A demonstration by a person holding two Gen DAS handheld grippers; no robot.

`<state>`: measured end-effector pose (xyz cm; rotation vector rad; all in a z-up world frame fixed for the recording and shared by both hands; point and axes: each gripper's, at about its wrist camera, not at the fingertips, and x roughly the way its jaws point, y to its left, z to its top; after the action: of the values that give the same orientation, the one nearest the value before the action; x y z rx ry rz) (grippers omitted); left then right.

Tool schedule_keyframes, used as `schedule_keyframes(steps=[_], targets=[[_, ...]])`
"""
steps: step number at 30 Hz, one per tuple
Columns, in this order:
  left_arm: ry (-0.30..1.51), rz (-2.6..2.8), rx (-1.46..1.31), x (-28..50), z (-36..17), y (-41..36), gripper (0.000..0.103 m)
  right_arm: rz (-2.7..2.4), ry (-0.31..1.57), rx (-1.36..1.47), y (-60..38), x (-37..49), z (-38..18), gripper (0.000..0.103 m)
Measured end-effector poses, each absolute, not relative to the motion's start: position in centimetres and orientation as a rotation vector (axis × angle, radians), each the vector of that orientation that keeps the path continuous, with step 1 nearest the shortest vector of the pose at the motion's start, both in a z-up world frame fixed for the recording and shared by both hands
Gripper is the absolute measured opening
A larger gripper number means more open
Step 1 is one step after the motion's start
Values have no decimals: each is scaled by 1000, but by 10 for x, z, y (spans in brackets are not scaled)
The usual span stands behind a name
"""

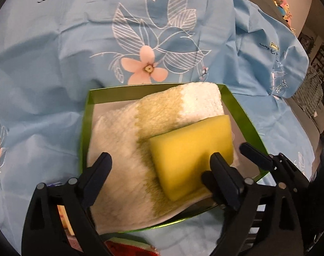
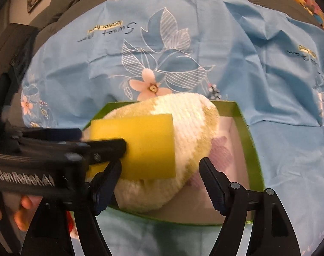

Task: Organize soft objects
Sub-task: 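Carry the yellow sponge onto the towel in the box and release, then withdraw the right tool from the box toward the red-and-white sock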

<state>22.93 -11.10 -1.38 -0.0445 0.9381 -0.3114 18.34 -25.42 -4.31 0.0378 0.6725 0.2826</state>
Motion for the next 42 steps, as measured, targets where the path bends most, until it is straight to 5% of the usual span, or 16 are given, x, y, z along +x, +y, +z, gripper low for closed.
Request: schedule_keyframes(steps=[4,14,42], targets=[[925,-282,-26,219,-9,-105,103,244,662,32,-263,170,-42,76],[859,-244,-4,179,17,-91,102,204,625,62,-280,127,-26,85],[864,-188,-37,69,23,-40,102,339,652,32,-226,36,-11,87]])
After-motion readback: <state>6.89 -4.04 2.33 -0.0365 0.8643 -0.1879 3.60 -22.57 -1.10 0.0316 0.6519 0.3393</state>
